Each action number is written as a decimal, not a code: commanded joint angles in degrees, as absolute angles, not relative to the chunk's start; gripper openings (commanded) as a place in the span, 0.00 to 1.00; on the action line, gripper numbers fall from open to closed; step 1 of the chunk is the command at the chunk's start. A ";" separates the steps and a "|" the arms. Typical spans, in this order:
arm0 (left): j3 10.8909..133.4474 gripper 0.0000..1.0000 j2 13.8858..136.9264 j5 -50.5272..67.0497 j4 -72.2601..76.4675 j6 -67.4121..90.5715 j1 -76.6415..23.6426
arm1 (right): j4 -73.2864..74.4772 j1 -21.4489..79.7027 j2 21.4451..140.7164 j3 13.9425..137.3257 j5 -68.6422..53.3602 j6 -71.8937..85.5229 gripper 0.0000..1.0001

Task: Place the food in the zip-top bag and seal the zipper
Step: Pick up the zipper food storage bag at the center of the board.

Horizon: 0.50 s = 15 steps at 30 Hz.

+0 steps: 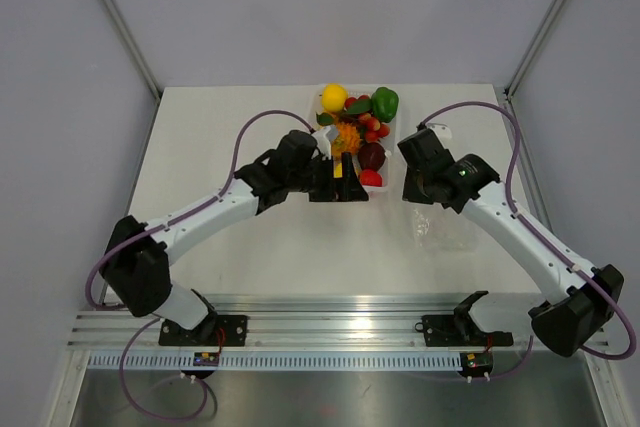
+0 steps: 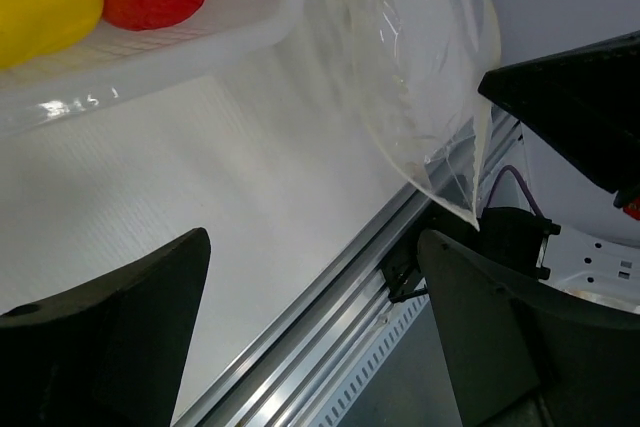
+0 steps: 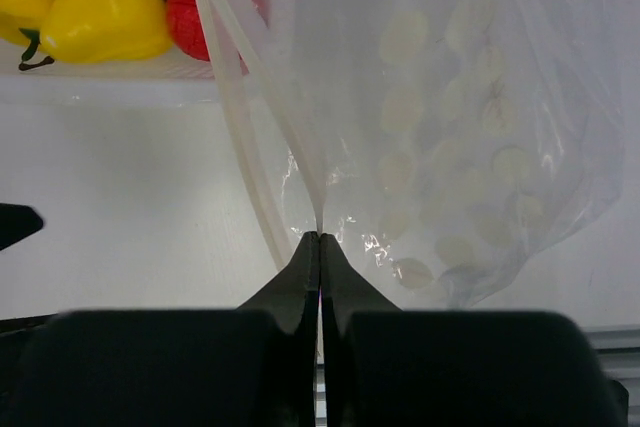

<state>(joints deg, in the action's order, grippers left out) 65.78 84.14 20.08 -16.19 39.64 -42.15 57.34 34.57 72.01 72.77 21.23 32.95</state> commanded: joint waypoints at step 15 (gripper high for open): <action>74.44 0.57 99.48 14.78 -3.69 49.92 -50.98 | 53.26 35.07 66.36 70.49 12.57 38.05 0.00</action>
